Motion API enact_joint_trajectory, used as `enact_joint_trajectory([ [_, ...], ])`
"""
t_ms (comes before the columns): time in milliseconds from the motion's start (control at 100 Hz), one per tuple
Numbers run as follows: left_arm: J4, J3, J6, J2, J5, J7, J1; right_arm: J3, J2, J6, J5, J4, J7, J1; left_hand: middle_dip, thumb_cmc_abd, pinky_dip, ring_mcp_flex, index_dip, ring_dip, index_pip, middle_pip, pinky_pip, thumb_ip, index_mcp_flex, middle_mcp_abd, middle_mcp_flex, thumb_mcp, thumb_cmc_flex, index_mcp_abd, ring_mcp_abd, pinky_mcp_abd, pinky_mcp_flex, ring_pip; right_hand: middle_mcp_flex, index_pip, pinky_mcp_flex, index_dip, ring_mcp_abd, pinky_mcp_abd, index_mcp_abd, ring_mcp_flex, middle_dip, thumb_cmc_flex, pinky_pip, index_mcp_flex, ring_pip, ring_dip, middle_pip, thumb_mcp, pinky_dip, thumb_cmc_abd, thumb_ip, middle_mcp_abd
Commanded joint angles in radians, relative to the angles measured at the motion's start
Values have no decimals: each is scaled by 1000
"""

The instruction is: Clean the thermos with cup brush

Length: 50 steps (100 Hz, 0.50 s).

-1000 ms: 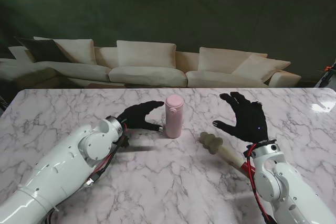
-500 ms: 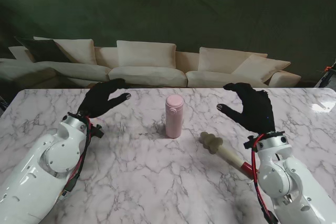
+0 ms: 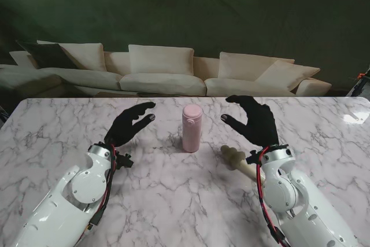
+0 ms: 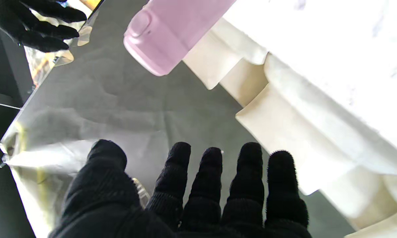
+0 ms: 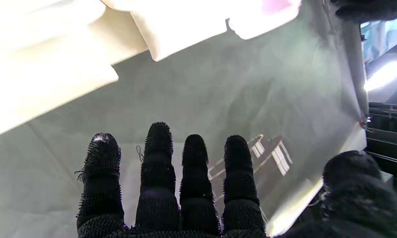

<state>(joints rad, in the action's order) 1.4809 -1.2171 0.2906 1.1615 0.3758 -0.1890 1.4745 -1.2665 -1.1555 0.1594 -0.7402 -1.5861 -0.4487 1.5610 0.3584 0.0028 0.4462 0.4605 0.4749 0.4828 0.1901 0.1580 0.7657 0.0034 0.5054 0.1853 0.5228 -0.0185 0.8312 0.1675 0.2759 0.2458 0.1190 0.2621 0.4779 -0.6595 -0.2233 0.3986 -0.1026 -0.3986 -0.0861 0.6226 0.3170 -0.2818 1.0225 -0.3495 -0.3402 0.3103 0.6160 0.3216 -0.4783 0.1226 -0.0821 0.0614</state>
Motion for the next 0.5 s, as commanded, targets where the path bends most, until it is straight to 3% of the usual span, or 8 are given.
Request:
enact_joint_trajectory([
  [0, -7, -8, 11, 0, -7, 31, 23, 8, -11, -1, 27, 23, 7, 10, 22, 42, 28, -16, 14, 16, 11, 16, -26, -9, 29, 1, 24, -9, 16, 8, 1, 11, -18, -5, -18, -23, 13, -22, 11, 21, -9, -10, 11, -13, -1, 23, 9, 9, 1, -25, 13, -45, 24, -5],
  [180, 25, -37, 6, -16, 51, 60, 55, 10, -11, 25, 37, 35, 9, 20, 25, 47, 41, -8, 14, 20, 6, 9, -24, -10, 25, 1, 35, -10, 22, 6, 3, 12, -12, -8, -14, -31, 11, -27, 15, 20, -10, -7, 13, -18, 1, 19, 6, 11, 4, -32, 12, -48, 24, -7],
  [490, 40, -68, 17, -20, 74, 58, 79, 19, -8, 25, 50, 11, 44, 20, 30, 51, 52, -9, 14, 25, -2, 2, -26, -10, 17, 7, 36, -12, 30, 12, 5, 17, -17, -10, -16, -31, 13, -38, 9, 18, -7, -11, 11, -27, -1, 17, 8, 12, -1, -40, 11, -49, 25, -5],
])
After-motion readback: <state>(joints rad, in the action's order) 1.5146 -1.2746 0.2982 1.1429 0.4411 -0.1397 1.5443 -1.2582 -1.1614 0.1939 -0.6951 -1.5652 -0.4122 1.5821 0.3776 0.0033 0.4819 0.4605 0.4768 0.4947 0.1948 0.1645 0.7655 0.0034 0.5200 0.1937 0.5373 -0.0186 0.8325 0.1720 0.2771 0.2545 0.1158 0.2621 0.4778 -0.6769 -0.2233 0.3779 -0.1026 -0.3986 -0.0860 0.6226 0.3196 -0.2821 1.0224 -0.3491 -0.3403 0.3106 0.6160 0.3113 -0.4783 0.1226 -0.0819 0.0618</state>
